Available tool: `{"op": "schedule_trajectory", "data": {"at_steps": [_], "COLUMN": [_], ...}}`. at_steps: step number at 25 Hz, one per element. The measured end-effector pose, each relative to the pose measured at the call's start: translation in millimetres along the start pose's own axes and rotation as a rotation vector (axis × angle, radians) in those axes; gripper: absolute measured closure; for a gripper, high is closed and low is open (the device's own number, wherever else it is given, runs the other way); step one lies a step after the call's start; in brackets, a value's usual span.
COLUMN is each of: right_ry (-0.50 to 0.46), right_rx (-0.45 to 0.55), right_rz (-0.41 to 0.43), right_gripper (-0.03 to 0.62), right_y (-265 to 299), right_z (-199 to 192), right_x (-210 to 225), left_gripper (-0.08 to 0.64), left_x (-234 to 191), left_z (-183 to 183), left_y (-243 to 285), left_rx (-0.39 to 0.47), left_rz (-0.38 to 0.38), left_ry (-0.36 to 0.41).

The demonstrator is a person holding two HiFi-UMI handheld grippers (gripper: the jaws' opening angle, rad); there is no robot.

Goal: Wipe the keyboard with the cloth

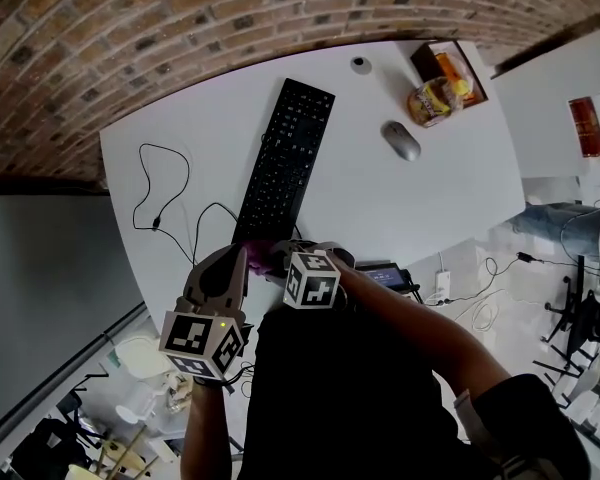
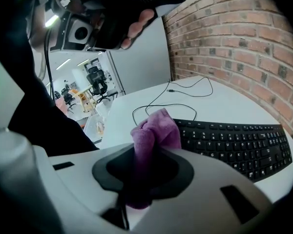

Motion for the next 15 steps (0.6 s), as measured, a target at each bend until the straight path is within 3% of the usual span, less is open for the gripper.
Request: {"op": "schedule_trajectory", "data": {"at_steps": [15], "right_ry": [0.077], "right_rx": [0.104], "right_rz": [-0.089], "right_gripper": [0.495], "right_y": [-70], "right_z": [-5], "right_x": [17], "left_gripper": [0.546], "left_x": [23], "left_z": [-11], "left_y": [-6], "left_rx": [-0.005], "left_rz": [-0.027], "left_ry": [0.016]}}
Point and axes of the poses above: the fingertips, and each gripper's own axes: y forward along the fingers, x to its right, z out of its top, the point moved 8 cm from there along -y, backward along the fingers, and after that the axes turned 2 degrees about -x, right-handed, at the moved point
